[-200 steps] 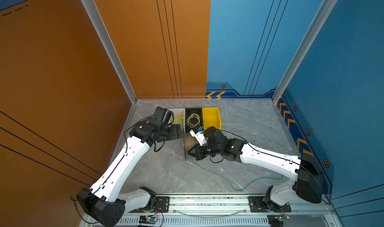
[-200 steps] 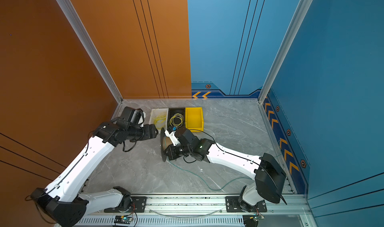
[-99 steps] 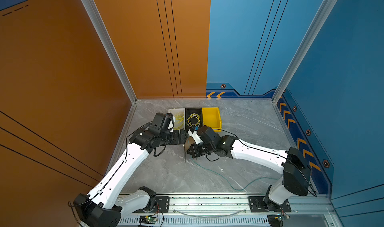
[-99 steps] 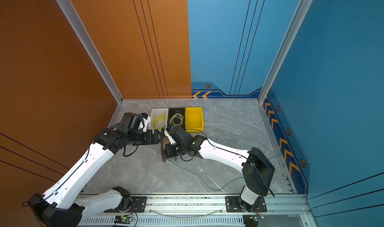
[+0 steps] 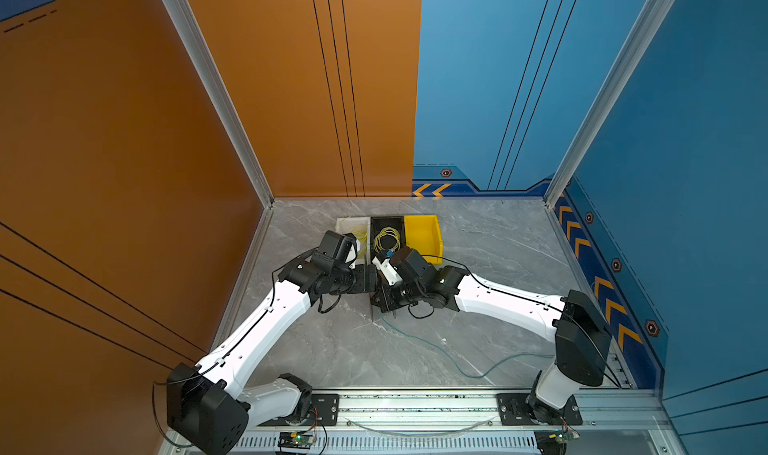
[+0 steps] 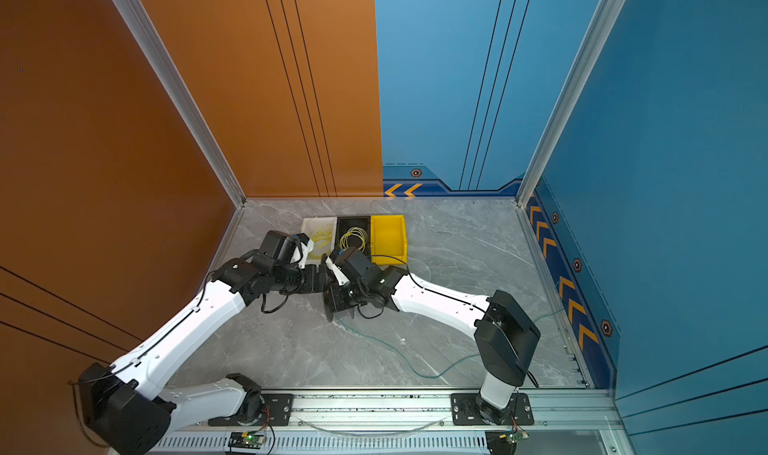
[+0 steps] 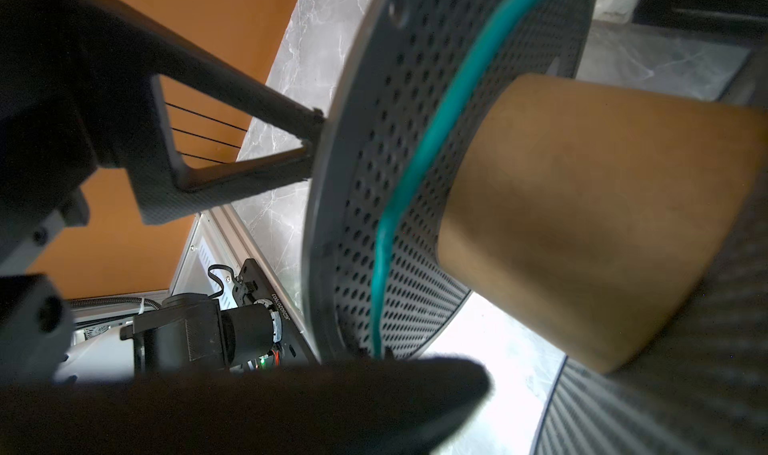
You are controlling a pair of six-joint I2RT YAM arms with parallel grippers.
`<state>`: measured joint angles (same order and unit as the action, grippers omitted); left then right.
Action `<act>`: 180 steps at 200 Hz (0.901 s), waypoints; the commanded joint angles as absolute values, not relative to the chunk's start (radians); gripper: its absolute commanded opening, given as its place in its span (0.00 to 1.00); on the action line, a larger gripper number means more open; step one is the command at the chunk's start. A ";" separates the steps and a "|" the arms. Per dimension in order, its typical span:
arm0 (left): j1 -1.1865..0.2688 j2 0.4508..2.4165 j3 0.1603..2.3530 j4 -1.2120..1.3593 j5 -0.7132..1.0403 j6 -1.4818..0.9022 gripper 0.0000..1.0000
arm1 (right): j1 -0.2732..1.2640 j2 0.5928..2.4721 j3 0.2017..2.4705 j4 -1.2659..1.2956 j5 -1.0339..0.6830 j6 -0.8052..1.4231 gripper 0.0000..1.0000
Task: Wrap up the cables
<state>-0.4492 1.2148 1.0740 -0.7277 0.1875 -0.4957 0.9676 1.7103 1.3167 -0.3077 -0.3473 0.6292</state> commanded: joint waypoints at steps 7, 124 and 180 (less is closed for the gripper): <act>-0.459 1.226 1.058 -0.678 0.184 -0.505 0.85 | 0.960 1.731 1.341 -0.327 -0.371 0.625 0.00; -0.527 1.284 1.076 -0.687 0.013 -0.522 0.45 | 0.948 1.750 1.331 -0.320 -0.379 0.654 0.00; -0.565 1.308 1.110 -0.722 -0.053 -0.520 0.21 | 0.949 1.751 1.327 -0.311 -0.379 0.659 0.00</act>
<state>-0.5537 1.2938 1.0798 -0.6746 0.0196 -0.5228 0.9524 1.7473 1.3174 -0.3065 -0.3740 0.6376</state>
